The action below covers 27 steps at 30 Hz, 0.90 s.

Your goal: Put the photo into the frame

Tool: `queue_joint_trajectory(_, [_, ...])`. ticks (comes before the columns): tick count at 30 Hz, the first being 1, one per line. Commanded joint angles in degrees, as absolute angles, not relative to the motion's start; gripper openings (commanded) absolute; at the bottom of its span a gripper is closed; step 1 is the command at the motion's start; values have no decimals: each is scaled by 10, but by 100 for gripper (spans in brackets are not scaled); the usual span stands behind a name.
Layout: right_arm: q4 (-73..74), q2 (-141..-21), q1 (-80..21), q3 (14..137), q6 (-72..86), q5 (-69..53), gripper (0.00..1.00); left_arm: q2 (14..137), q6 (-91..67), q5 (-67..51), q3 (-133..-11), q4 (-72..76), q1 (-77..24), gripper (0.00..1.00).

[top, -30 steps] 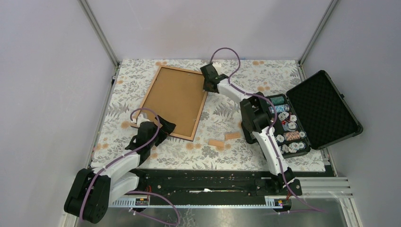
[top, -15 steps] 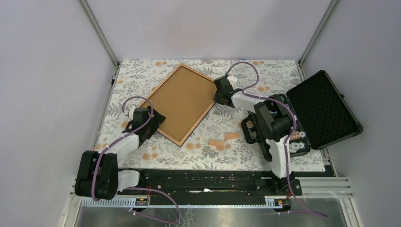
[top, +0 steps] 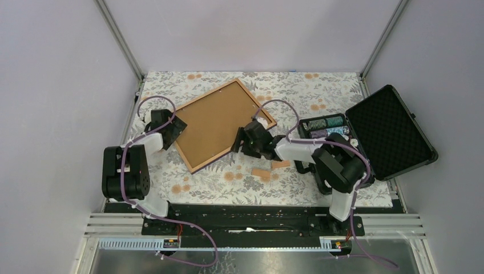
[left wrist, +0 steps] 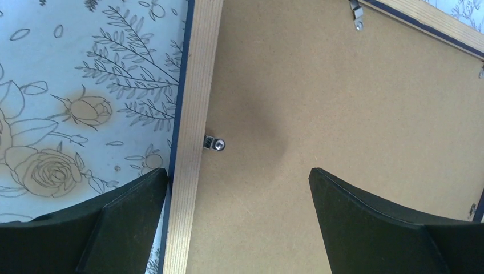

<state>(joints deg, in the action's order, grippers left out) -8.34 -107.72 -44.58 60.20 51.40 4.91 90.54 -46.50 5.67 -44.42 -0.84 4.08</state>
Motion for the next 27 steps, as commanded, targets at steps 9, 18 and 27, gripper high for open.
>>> queue_joint_trajectory(9, [66, -977, -384, 708, 226, 61, 100, 616, -441, -7, -376, -64, 18, 99])
queue_joint_trajectory(18, [116, -1139, -299, 927, 128, 105, 100, 466, -476, -87, -250, -87, -199, 99])
queue_joint_trajectory(27, [181, -1317, -267, 1095, 116, 11, 92, 577, -546, -31, -194, 31, -355, 99])
